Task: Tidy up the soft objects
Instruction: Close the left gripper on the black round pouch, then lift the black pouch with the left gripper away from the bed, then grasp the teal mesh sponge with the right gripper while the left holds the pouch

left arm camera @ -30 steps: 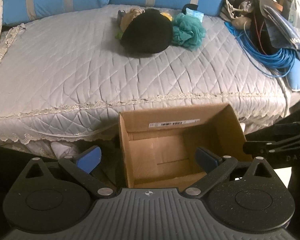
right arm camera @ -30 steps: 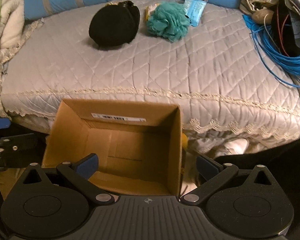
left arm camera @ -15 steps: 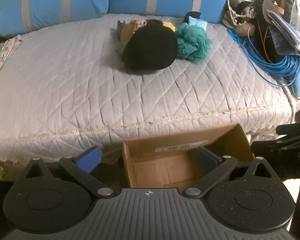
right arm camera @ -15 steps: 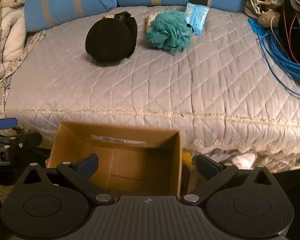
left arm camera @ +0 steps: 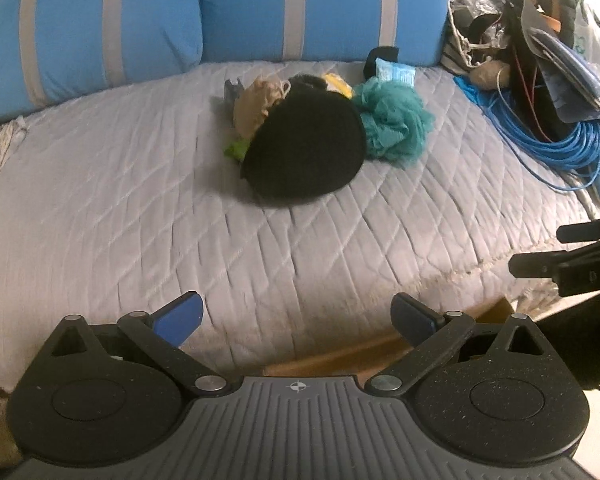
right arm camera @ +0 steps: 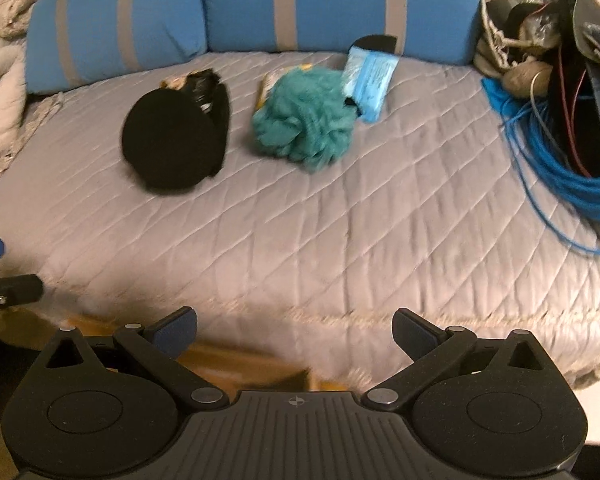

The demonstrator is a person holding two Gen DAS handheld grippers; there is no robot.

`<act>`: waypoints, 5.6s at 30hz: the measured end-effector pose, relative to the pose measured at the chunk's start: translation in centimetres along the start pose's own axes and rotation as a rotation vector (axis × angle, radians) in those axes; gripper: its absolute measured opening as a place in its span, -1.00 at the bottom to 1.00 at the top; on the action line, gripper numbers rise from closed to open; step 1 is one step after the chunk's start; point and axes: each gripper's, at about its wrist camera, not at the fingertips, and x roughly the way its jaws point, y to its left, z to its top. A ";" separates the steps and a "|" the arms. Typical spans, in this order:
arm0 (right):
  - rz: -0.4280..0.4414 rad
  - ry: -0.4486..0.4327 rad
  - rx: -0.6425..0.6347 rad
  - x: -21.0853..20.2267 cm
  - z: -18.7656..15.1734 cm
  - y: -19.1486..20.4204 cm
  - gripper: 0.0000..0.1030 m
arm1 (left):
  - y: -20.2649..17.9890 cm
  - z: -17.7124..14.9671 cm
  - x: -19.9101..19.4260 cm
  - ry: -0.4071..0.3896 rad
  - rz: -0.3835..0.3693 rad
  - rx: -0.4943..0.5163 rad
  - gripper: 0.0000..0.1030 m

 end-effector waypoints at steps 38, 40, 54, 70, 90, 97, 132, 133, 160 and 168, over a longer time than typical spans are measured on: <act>-0.080 -0.150 -0.046 5.2 7.2 -5.8 1.00 | 2.4 10.9 9.2 -0.125 -0.110 0.205 0.63; -0.091 -0.153 -0.058 5.2 7.3 -5.6 1.00 | 2.2 11.1 9.8 -0.113 -0.115 0.211 0.57; -0.062 -0.145 -0.051 5.1 7.6 -5.2 1.00 | 0.5 9.9 8.5 -0.136 -0.210 0.330 -0.79; -0.044 -0.137 -0.080 5.5 7.9 -3.3 1.00 | 3.5 9.6 4.3 -0.227 -0.445 0.139 -0.86; -0.069 -0.150 -0.056 5.6 8.2 -3.9 1.00 | -1.7 8.5 -0.9 -0.428 -0.293 0.329 -0.86; -0.073 -0.150 -0.074 5.6 8.2 -3.2 1.00 | 0.5 7.8 0.0 -0.372 -0.055 0.334 -0.86; -0.069 -0.121 -0.126 6.8 8.8 1.4 1.00 | 6.1 -2.6 8.4 0.049 0.105 0.614 0.13; -0.069 -0.119 -0.122 6.8 8.8 1.3 1.00 | 6.1 -2.9 8.9 0.066 0.127 0.633 0.12; -0.050 -0.144 -0.133 9.4 10.9 -2.3 1.00 | 5.9 5.9 2.9 -0.218 -0.114 0.150 -0.81; -0.043 -0.197 -0.225 12.0 13.0 -2.0 0.89 | 5.6 7.0 3.1 -0.228 -0.160 0.087 -0.81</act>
